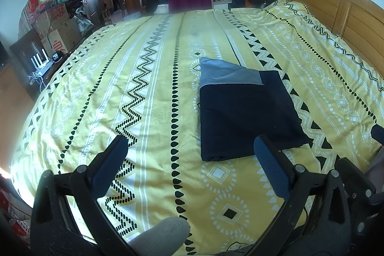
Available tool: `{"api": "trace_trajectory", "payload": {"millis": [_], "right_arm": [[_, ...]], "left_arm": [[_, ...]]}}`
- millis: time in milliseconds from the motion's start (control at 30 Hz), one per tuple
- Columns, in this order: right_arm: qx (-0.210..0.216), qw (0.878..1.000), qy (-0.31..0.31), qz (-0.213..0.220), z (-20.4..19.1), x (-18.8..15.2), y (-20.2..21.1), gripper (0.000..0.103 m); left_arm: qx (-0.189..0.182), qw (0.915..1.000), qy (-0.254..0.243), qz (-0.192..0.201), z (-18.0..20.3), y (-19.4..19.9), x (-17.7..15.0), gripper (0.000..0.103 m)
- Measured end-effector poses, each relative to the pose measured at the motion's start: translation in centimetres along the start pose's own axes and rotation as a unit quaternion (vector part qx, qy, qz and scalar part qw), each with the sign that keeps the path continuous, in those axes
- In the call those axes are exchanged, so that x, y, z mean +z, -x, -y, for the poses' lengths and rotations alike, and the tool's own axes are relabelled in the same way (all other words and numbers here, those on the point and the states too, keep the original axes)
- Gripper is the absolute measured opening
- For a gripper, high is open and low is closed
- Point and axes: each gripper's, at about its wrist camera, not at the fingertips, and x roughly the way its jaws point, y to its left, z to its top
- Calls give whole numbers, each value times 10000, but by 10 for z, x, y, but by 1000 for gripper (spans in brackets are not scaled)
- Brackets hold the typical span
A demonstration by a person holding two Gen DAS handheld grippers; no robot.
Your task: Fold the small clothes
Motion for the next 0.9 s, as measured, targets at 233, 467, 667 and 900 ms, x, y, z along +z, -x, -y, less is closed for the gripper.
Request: {"api": "trace_trajectory", "payload": {"millis": [233, 467, 667, 900], "right_arm": [[-41, 10000, 9, -26, -1, -2, 3, 103], [-13, 9996, 194, -206, -22, -1, -10, 103], [182, 9949, 699, -707, -77, -7, -53, 103], [728, 9768, 1498, -1347, -201, -16, -127, 103]], "left_arm": [[-63, 10000, 36, -28, -2, -2, -3, 103], [-82, 9996, 184, -187, -26, -15, -12, 103], [136, 9969, 578, -515, -93, -49, -50, 103], [885, 9772, 1671, -970, -237, -84, -107, 103]]}}
